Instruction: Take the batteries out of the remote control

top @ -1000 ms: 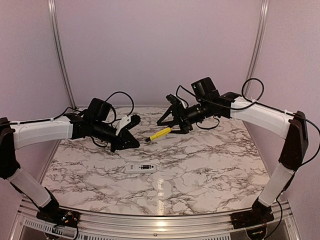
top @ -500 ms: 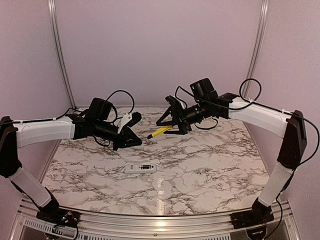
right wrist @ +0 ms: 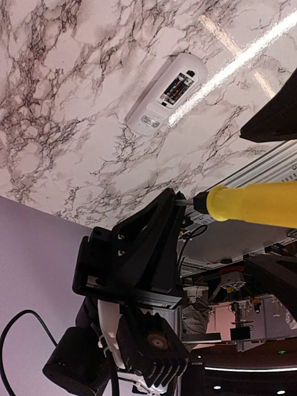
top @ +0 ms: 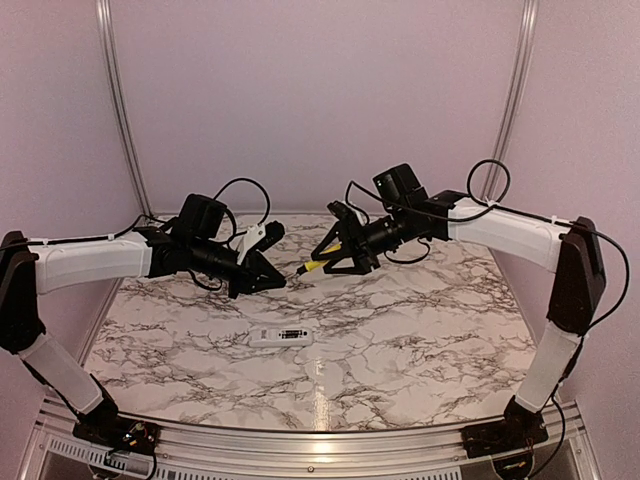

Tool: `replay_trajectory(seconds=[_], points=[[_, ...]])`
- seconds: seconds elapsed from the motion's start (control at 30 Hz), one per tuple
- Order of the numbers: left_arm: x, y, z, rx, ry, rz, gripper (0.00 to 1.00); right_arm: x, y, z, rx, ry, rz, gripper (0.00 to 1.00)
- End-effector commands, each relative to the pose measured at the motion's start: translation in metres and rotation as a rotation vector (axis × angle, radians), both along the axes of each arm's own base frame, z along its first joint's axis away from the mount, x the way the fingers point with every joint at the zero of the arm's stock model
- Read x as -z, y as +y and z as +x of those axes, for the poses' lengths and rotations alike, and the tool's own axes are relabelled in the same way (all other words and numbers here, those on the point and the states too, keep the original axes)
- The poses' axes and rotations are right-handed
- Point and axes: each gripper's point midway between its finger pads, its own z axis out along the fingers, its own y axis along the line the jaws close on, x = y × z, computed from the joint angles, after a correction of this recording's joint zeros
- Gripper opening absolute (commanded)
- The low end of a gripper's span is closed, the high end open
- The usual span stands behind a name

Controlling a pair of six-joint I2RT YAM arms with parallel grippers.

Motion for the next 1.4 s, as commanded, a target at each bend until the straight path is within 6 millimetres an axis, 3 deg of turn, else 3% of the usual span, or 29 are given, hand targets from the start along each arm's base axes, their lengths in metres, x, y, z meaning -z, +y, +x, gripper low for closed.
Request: replay_trajectory(seconds=[0.0,0.37,1.37], points=[[-0.011,-0.007,0.004,0.018,-0.031,-0.028,0.00,-0.007,0.002,0.007,0.001,-0.008,0.013,0.59],[-0.007,-0.008,0.004,0.031,-0.036,-0.008,0.00,-0.005,0.004,0.008,-0.011,-0.001,0.014,0.44],[0.005,-0.007,0.004,0.048,-0.044,0.071,0.00,0.001,0.003,0.006,-0.039,-0.001,-0.007,0.32]])
